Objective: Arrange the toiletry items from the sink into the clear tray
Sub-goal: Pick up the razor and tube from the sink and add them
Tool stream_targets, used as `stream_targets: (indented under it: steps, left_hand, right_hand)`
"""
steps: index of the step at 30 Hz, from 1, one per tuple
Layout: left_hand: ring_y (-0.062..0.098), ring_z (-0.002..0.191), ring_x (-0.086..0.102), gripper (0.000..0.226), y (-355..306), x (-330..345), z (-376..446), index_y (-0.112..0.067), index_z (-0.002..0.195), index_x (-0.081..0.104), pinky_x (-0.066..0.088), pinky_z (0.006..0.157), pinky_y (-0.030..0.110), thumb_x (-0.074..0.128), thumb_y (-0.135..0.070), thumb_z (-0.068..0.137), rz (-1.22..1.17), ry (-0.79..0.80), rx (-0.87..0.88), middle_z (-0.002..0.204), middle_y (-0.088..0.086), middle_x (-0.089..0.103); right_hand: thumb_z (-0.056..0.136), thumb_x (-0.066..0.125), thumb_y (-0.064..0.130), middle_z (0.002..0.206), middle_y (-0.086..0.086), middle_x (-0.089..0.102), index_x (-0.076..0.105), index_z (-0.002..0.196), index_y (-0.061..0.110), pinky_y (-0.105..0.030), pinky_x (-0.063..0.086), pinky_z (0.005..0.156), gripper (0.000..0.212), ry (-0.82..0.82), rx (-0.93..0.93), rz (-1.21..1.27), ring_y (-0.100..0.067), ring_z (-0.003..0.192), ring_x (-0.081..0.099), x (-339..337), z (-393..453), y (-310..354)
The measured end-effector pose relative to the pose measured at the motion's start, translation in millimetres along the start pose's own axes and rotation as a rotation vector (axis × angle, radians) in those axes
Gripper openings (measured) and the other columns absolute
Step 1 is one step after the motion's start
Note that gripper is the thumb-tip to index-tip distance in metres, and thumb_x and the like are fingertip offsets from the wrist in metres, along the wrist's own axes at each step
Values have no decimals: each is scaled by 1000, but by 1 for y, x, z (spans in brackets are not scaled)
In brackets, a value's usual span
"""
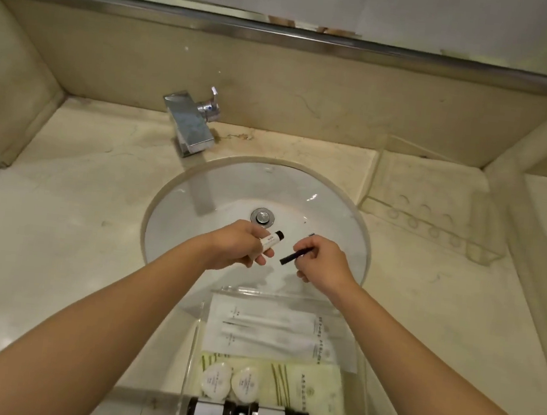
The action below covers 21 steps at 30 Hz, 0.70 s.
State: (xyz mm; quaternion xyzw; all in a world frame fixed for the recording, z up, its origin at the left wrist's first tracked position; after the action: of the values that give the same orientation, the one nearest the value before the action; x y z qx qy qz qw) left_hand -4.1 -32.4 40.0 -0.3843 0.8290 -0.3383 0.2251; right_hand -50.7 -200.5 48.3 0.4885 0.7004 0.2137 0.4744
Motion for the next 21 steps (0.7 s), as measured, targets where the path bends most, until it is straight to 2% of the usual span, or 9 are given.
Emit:
stream_targets:
  steps: [6, 9, 12, 15, 17, 19, 21]
  left_hand:
    - [17, 74, 63, 32, -2, 14, -37, 6, 117, 61, 54, 60, 18, 49, 11, 87, -30, 29, 66, 91, 12, 63]
    - [21, 80, 66, 34, 0, 21, -50, 8, 119, 60, 58, 66, 19, 47, 15, 88, -34, 73, 66, 97, 15, 60]
    - [22, 82, 68, 30, 0, 28, -62, 8, 115, 63, 60, 76, 21, 48, 14, 90, 34, 103, 75, 103, 18, 62]
    - [22, 79, 68, 27, -1, 38, -73, 9, 110, 65, 60, 77, 23, 50, 14, 89, 114, 119, 92, 100, 18, 65]
    - [22, 77, 68, 24, 0, 47, -77, 10, 108, 65, 60, 75, 22, 51, 14, 88, 152, 118, 96, 98, 19, 65]
    - [23, 77, 68, 22, 4, 55, -80, 10, 105, 65, 61, 73, 23, 53, 14, 88, 188, 115, 91, 99, 20, 64]
    - [26, 78, 69, 18, 8, 62, -81, 8, 101, 65, 61, 73, 27, 54, 13, 88, 211, 106, 80, 101, 21, 63]
  right_hand:
    - [83, 62, 9, 65, 2, 60, 67, 90, 23, -36, 54, 67, 16, -105, -122, -68, -26, 64, 66, -1, -46, -1]
    - [87, 63, 22, 65, 9, 60, 70, 96, 25, -34, 49, 63, 12, -187, -288, -346, -16, 64, 57, -11, -72, -3]
    - [90, 59, 32, 79, 7, 68, 69, 100, 23, -32, 48, 62, 16, -193, -465, -696, -16, 73, 61, -16, -95, -7]
    - [87, 63, 34, 77, 5, 69, 70, 91, 20, -31, 47, 53, 15, -166, -618, -884, -18, 67, 64, -16, -112, -15]
    - [78, 74, 31, 67, 4, 65, 69, 78, 18, -28, 38, 43, 14, -172, -728, -960, -19, 55, 61, -15, -122, -22]
    - [70, 81, 33, 61, 7, 60, 67, 70, 19, -25, 34, 38, 20, -157, -760, -1017, -17, 47, 57, -15, -131, -30]
    - [67, 84, 37, 60, 8, 59, 68, 69, 21, -26, 36, 34, 23, -138, -787, -1066, -15, 44, 55, -15, -138, -37]
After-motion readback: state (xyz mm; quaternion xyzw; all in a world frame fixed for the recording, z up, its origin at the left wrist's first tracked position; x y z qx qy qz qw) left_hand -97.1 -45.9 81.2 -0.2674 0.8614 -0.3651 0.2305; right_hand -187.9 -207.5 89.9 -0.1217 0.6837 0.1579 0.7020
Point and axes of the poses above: each hand's wrist, its own z-axis towards the middle knuckle, its own x-axis out of the palm, y = z × x, the point moved 4 cm from there along z, towards the middle knuckle
